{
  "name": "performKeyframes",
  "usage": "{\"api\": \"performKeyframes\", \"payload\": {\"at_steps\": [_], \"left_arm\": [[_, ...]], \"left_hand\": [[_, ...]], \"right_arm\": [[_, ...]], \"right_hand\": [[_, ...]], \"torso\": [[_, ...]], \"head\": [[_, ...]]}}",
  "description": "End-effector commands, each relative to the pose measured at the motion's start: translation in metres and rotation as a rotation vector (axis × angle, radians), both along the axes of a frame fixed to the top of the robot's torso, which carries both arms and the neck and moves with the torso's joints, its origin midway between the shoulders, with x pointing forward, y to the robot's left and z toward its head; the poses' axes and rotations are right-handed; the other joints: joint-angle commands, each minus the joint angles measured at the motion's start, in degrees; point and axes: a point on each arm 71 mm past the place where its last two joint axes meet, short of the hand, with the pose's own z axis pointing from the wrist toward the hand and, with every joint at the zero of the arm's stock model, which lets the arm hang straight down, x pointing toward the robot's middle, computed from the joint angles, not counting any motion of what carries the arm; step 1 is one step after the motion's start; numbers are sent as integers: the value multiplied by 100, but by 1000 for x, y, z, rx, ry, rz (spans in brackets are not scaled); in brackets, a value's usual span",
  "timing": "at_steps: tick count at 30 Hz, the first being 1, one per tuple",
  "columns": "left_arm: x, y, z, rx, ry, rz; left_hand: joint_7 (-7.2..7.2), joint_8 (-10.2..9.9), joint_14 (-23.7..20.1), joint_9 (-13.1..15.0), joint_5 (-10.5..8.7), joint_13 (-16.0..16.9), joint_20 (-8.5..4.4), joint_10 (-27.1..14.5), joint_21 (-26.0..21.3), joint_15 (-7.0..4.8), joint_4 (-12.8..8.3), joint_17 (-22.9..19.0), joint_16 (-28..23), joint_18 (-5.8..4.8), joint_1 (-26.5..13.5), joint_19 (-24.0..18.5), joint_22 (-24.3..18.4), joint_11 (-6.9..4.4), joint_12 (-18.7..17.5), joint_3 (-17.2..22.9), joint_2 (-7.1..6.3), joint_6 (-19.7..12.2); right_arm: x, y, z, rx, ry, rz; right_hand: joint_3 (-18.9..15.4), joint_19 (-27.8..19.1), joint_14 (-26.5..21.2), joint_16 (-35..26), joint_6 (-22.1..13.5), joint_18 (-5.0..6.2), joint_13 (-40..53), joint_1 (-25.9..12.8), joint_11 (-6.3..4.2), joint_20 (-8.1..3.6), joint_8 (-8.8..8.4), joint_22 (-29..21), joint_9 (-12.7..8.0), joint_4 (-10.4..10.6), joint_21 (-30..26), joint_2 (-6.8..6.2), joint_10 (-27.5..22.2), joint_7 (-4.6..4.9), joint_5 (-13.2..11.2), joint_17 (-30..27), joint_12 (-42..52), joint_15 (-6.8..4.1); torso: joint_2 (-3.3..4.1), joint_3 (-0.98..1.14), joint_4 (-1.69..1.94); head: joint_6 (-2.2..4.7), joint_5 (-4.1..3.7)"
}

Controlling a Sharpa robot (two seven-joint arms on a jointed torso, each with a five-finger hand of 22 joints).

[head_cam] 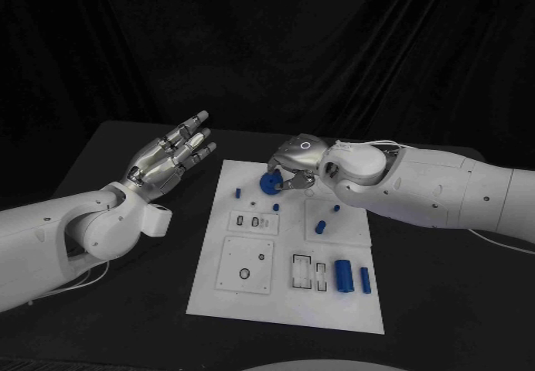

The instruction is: Assemble the parts on the task board

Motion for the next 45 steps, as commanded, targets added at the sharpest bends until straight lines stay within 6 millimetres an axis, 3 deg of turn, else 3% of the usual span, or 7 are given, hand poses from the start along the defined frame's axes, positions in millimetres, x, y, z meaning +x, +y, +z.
{"api": "performKeyframes", "payload": {"at_steps": [1,6,23,27,33,39,45], "left_arm": [[0,-2,2,-10,-8,-17],[0,-2,2,-10,-8,-17],[0,0,2,-11,-8,-15],[0,3,2,-9,-9,-7],[-1,5,2,-8,-8,-4],[0,6,1,-7,-8,-1],[1,5,0,-8,-7,-6]], "left_hand": [[31,17,19,4,36,-5,60,-4,27,39,-9,-1,-7,43,59,2,9,29,-23,35,-9,-9],[34,17,18,4,44,-6,60,-7,27,41,-10,-2,-8,43,63,2,9,30,-24,37,-9,-9],[37,16,18,3,61,-7,63,-11,27,43,-14,-2,-8,43,74,1,9,33,-26,44,-12,-17],[37,16,18,3,61,-7,63,-11,27,43,-14,-2,-8,43,74,1,9,33,-26,44,-12,-17],[38,16,18,3,69,-6,64,-8,27,44,-16,-2,-8,42,80,1,9,35,-25,47,-14,-15],[40,17,19,3,81,-7,65,-10,26,46,-19,-2,-8,42,88,1,8,36,-25,51,-17,-14],[41,17,19,3,99,-7,66,-12,26,46,-24,-1,-8,42,101,0,8,36,-26,58,-19,-15]], "right_arm": [[0,1,0,-8,-2,7],[1,2,0,-8,-2,6],[0,-13,2,15,-25,-4],[-3,-31,9,36,-48,-21],[-10,-66,24,67,-90,-67],[-19,-104,33,85,-102,-137],[-28,-133,29,93,-79,-213]], "right_hand": [[27,182,466,-70,-280,20,1509,-81,-21,-10,-201,1062,-109,-5,-55,9,591,4,-91,862,20,-34],[45,164,460,-92,-720,29,1509,-80,-59,-35,-493,1049,-279,-49,-100,0,591,-42,-129,835,20,-62],[74,121,441,-162,-973,50,1474,-32,-69,-46,-513,1011,-448,-149,-195,-2,565,-50,-6,753,-8,-70],[68,102,432,-191,-884,59,1447,-71,-71,-49,-468,993,-461,-132,-236,-4,545,-56,-17,721,-31,-72],[-41,191,480,-21,-563,21,1509,-290,-47,-40,-350,1084,-470,69,-107,-7,591,-12,-517,912,20,-58],[-91,354,531,183,-209,-55,1509,-355,-43,-37,-183,1259,-370,230,185,-44,591,-10,-466,1140,20,-55],[-110,407,544,238,-225,-81,1509,-355,-46,-40,-172,1317,-332,293,285,-83,591,-14,-497,1202,20,-59]], "torso": [[-2,9,-9],[-10,11,-18],[-8,10,-14],[-9,9,-17],[-12,10,-16],[-21,9,-34],[-47,5,-67]], "head": [[3,2],[-20,26],[9,41],[60,38],[45,17],[80,-109],[65,-106]]}}
